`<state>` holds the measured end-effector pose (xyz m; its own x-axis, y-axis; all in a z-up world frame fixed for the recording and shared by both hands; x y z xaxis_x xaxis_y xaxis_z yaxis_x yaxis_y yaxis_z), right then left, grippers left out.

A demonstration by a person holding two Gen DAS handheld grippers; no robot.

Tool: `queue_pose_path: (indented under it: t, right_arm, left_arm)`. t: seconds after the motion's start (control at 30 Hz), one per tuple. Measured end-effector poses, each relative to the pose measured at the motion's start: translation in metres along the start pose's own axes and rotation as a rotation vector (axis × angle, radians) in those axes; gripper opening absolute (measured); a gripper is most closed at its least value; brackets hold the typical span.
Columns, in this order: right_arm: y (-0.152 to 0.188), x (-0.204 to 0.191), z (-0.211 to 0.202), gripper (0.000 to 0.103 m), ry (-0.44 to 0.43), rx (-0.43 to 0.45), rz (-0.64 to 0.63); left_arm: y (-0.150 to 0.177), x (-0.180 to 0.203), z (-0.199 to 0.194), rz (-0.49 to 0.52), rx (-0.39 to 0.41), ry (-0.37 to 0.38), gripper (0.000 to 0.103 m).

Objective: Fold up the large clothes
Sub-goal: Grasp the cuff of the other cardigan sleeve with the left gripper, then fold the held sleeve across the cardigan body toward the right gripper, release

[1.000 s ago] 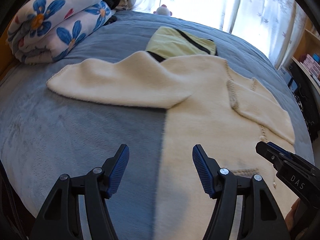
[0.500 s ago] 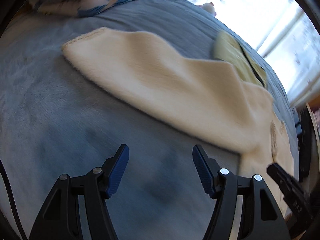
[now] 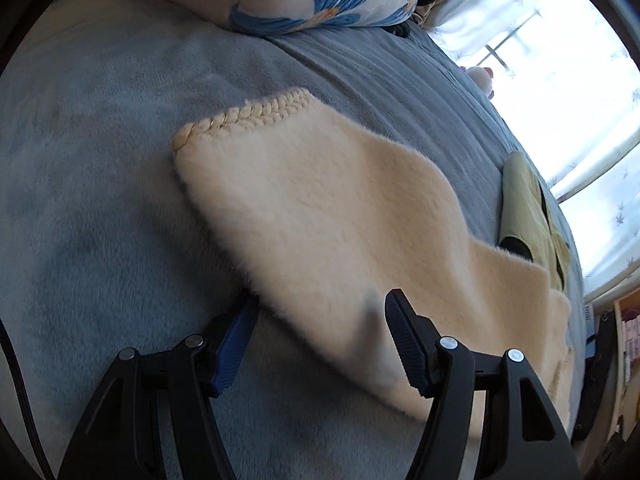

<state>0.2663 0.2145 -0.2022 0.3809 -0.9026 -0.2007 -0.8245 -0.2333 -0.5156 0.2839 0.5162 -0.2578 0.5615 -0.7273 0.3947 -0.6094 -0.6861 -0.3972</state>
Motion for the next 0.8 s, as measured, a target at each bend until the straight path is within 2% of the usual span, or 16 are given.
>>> queue_pose_path:
  t: [0.07,0.1,0.13,0.17,0.23,0.33,0.43,0.57,0.67,0.8]
  right_arm:
    - [0.0,0.002,-0.001,0.032,-0.002,0.003,0.003]
    - [-0.001,0.003,-0.001,0.032,-0.002,0.005,0.006]
    - [-0.001,0.003,-0.002,0.032,-0.006,0.007,0.012]
    - [-0.001,0.004,-0.003,0.032,-0.009,0.009,0.017]
    - [-0.001,0.006,-0.006,0.032,-0.013,0.01,0.026]
    - [0.0,0.012,-0.016,0.032,-0.017,0.023,0.036]
    - [0.001,0.024,-0.034,0.032,-0.016,0.051,0.06]
    - [0.008,0.05,-0.061,0.032,-0.007,0.082,0.108]
    - [0.019,0.076,-0.082,0.032,0.014,0.106,0.147]
    - [0.038,0.122,-0.107,0.032,0.066,0.129,0.216]
  left_arm:
    - [-0.001,0.005,0.001,0.057,0.03,-0.067,0.043]
    - [0.0,0.01,0.001,0.08,0.037,-0.081,0.038]
    - [0.0,0.016,0.001,0.101,0.05,-0.076,0.019]
    - [-0.001,0.02,-0.003,0.114,0.058,-0.066,0.012]
    - [-0.003,0.024,-0.011,0.128,0.086,-0.073,0.006]
    - [-0.006,0.048,-0.034,0.157,0.148,-0.061,0.005]
    - [0.001,0.086,-0.075,0.25,0.24,-0.032,0.005]
    - [0.029,0.169,-0.125,0.393,0.304,0.096,0.005]
    - [0.066,0.234,-0.146,0.517,0.304,0.169,0.005]
    - [0.134,0.303,-0.139,0.656,0.226,0.253,0.006]
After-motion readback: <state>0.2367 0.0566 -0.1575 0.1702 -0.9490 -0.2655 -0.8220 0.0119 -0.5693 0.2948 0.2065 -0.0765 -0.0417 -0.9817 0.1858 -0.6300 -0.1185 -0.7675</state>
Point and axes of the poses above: each gripper's, at about its wrist camera, not at the fingertips, and z roughly the way its jaws point, x to its right, y to its underside, the point moved 9 cm from there along z, roughly the way its jaws point, and after that the axes turned 2 degrees about -y, right-handed, at the moved point
